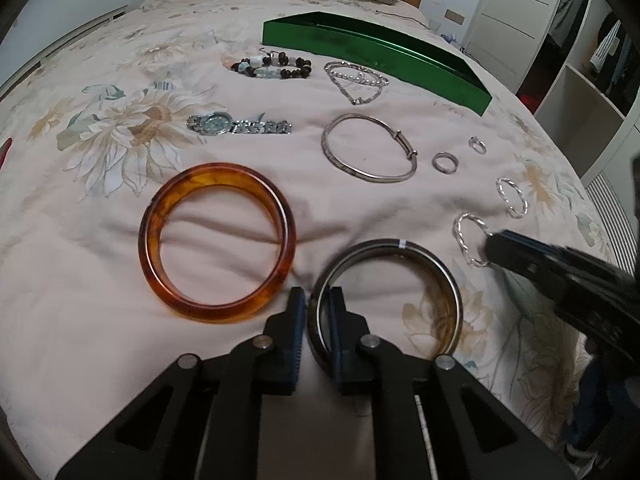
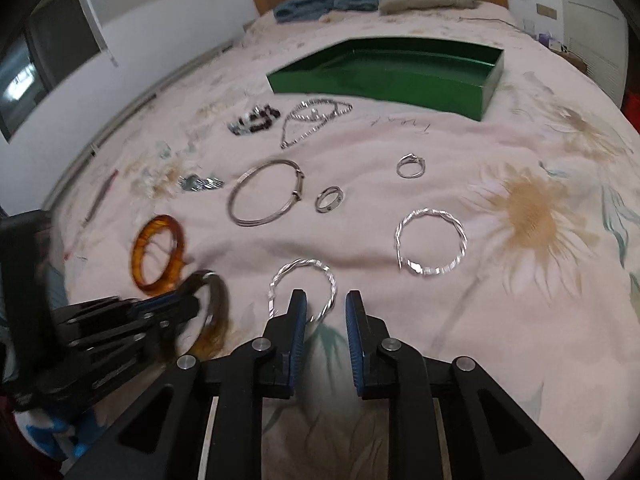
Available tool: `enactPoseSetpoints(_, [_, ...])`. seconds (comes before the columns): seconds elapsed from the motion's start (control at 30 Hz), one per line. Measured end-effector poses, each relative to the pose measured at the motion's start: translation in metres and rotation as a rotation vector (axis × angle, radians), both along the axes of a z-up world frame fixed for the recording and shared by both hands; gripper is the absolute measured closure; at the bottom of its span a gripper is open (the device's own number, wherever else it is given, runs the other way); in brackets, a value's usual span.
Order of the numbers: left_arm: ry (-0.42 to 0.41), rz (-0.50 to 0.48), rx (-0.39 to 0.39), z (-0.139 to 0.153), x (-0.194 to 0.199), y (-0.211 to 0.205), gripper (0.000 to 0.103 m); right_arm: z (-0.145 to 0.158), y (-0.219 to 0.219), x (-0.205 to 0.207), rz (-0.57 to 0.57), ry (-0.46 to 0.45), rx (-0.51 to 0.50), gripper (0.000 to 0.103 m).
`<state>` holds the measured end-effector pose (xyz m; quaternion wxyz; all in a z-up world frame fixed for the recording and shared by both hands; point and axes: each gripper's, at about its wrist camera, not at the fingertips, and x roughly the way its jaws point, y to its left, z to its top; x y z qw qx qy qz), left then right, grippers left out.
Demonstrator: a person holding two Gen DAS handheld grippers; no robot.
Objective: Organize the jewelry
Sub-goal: 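Grasp the dark brown bangle with the left tool while the right tool grasps a twisted silver hoop, then lift and carry the bangle and hoop over the green tray with both tools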
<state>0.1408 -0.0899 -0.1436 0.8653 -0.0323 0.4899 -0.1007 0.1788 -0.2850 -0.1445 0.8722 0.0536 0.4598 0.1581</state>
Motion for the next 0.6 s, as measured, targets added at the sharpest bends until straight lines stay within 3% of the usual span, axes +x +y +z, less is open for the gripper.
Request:
enactPoseSetpoints(0.33, [-0.032, -0.017, 0.010, -0.001, -0.002, -0.002, 0.093, -0.014, 0.025, 0.027, 0.043, 0.071, -0.165, 0.083])
enactPoseSetpoints(0.43, [-0.041, -0.017, 0.018, 0.000, -0.003, -0.004, 0.094, -0.014, 0.031, 0.029, 0.044, 0.052, -0.224, 0.095])
enactPoseSetpoints(0.6, [-0.092, -0.043, 0.033, 0.008, -0.010, -0.007, 0.094, -0.002, 0.019, 0.007, 0.001, -0.009, -0.169, 0.097])
